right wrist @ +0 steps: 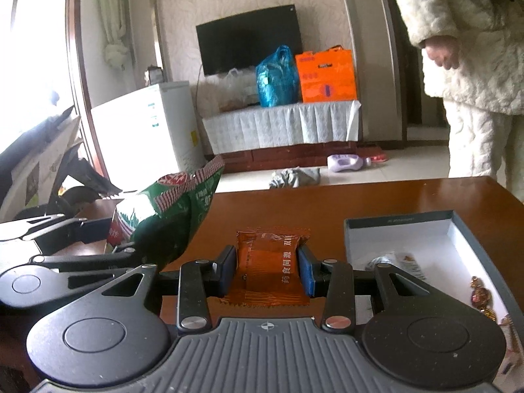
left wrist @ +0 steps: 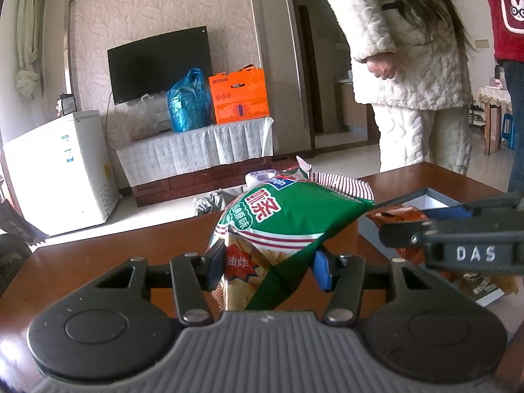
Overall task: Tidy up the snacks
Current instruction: 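Lift the chip bag and orange packet and carry both over the grey box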
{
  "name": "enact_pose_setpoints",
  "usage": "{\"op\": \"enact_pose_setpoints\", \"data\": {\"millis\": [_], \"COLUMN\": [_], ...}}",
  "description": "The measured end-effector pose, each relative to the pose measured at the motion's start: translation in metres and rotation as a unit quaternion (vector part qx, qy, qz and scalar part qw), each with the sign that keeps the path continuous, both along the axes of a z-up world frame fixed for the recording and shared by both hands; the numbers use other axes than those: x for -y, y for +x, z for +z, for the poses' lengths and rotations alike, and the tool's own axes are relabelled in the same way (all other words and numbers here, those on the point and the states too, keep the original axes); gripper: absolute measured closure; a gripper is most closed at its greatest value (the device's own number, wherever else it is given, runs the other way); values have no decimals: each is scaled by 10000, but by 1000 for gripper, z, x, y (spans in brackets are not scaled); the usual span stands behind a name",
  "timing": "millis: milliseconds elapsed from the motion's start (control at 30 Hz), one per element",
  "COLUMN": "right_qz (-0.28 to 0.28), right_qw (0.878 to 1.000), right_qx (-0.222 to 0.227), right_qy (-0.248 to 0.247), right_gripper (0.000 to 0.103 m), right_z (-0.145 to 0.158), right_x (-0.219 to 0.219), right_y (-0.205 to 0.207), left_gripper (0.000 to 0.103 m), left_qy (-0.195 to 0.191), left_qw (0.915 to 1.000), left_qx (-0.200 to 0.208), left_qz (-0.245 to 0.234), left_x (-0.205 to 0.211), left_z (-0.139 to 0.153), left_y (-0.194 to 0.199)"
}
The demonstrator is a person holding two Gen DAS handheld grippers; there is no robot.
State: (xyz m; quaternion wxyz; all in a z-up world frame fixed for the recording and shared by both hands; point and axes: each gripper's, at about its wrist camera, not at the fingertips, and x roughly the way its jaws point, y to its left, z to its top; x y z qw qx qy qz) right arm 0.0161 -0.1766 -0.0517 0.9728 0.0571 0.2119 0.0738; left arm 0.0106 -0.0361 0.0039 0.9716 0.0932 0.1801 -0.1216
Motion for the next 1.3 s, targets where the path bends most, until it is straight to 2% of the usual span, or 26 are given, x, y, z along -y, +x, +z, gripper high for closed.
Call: {"op": "enact_pose_setpoints", "data": {"millis": [433,1300], "right_qz": [-315,-590], "right_qw": [9994,9981], "right_qx": [109,152], "right_qy": [-109,-134], "right_gripper": [62,62], "right_z": [6,9], "right_x": [39,62], "right_y": [-17,-24], "left_gripper": [51,51], "left_qy": [9,-12], "left_qw": [9996,9962], "left_qx": [103,130], "left_qz": [-271,-864], "left_x": [26,94], "left_z": [4,5], "left_y": [5,16]}}
